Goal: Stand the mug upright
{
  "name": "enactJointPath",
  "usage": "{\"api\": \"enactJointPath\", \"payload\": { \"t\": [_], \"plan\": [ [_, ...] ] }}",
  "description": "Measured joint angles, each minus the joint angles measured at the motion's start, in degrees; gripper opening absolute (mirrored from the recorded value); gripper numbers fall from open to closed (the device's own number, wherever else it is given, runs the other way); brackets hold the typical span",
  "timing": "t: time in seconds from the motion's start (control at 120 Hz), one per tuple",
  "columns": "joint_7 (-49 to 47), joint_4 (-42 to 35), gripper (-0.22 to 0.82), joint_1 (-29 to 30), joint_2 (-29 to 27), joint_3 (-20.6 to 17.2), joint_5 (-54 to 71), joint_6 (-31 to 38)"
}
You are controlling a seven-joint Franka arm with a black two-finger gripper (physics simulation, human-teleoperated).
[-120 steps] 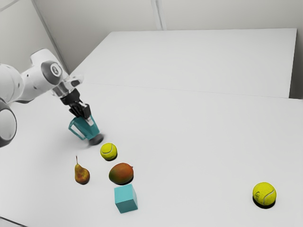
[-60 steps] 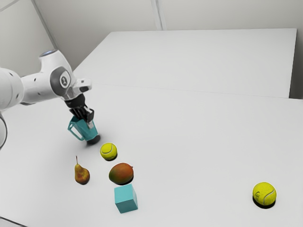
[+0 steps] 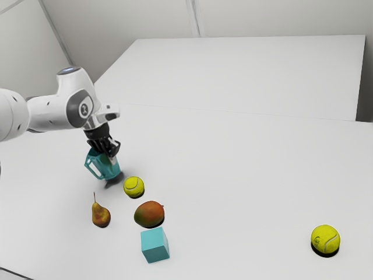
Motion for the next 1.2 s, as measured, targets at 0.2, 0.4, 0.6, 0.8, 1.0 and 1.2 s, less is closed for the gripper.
{"api": "enactJointPath", "payload": {
  "t": [0.2, 0.4, 0.6, 0.8, 1.0, 1.2],
  "plan": [
    [-3.55, -0.78, -0.17, -2.0, -0.12, 0.35, 3.05, 0.14],
    [-6.5, -0.93, -0.17, -2.98, 0.35, 0.39, 4.06, 0.23],
    [-8.97, -1.17, -0.17, -4.22, 0.45, 0.39, 4.65, 0.47],
    [-11.3, -3.03, -0.17, -5.27, 0.64, 0.4, 5.77, 3.48],
    [-12.96, -3.44, -0.17, -5.33, 1.59, 0.42, 6.19, 6.07],
    [-13.3, -3.28, 0.2, -5.28, 1.77, 0.47, 5.72, 6.95]
  ]
}}
